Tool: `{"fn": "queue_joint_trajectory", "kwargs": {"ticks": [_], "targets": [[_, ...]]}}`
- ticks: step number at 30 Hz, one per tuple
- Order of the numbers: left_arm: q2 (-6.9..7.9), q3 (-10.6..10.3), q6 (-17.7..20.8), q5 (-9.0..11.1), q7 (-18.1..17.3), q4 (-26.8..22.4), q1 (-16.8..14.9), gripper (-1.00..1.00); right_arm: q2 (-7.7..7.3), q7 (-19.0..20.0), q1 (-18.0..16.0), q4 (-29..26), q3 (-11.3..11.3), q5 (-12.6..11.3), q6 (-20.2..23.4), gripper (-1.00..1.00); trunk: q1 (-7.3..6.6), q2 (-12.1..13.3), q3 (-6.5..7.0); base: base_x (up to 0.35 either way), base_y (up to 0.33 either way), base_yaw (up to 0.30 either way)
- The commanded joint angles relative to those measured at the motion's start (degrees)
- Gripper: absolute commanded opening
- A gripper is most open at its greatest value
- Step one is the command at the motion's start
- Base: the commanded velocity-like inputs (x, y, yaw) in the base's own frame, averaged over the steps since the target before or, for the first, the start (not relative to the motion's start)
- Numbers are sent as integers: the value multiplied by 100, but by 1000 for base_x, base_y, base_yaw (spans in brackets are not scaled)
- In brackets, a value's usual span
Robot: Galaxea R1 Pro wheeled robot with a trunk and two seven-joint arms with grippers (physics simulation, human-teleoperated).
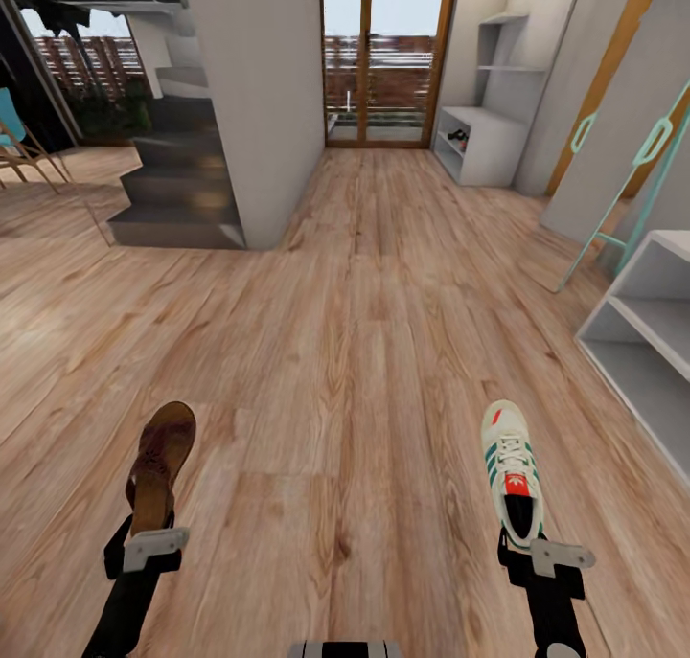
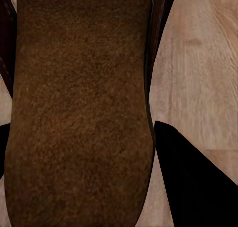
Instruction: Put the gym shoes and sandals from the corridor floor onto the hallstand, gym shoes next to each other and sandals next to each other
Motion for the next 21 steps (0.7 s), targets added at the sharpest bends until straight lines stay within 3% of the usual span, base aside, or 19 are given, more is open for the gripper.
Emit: {"fn": "queue_joint_trajectory", "kwargs": {"ticks": [1, 10, 21], "targets": [[1, 2, -13, -9, 1, 86, -50, -100, 0, -5, 1, -1, 1, -4, -4, -100, 0, 0, 0, 331, 0, 0], [-32, -8, -138, -17, -2, 626, -332, -100, 1, -23, -3, 7, -13, -14, -14, -100, 0, 0, 0, 331, 0, 0], [-37, -9, -152, -20, -2, 668, -364, -100, -17, -32, -34, 225, -70, -18, -25, -100, 0, 0, 0, 331, 0, 0]]}}
